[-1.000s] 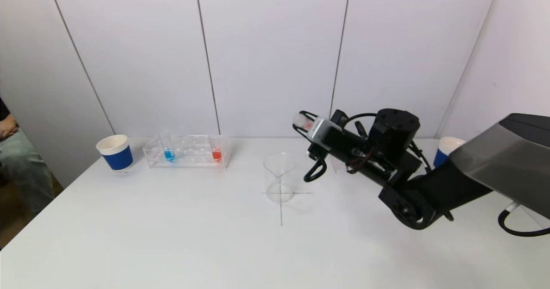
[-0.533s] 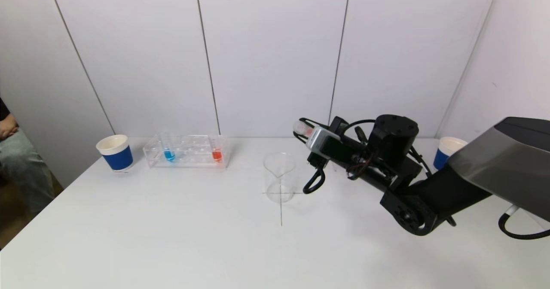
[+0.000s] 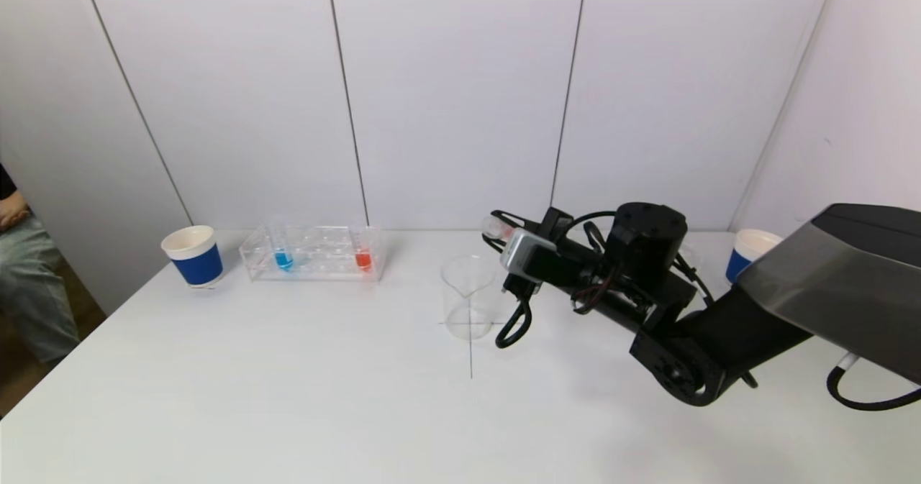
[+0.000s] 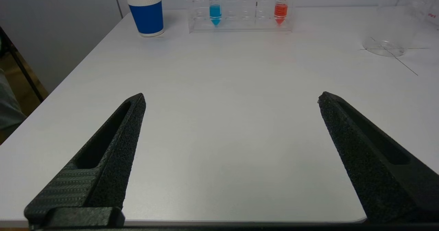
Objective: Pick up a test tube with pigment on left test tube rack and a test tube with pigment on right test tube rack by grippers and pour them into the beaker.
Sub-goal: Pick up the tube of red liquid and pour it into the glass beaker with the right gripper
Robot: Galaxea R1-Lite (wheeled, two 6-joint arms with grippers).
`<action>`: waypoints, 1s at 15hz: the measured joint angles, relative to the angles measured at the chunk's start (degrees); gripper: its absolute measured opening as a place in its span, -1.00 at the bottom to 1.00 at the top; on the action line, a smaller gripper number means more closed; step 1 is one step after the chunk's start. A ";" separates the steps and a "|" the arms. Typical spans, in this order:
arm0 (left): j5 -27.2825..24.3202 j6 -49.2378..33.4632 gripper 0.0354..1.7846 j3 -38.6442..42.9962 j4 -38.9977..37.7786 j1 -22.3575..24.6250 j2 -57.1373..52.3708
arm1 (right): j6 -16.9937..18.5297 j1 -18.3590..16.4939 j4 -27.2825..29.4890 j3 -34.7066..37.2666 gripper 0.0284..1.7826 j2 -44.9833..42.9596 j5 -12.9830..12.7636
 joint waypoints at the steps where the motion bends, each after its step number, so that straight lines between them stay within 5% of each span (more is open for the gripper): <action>1: 0.00 0.00 0.98 0.00 0.00 0.00 0.00 | -0.52 0.07 0.09 -0.07 -0.51 0.11 -0.11; 15: 0.00 -0.05 0.98 0.00 -0.02 0.02 0.00 | -7.03 0.18 0.48 -1.07 -0.51 1.11 -1.35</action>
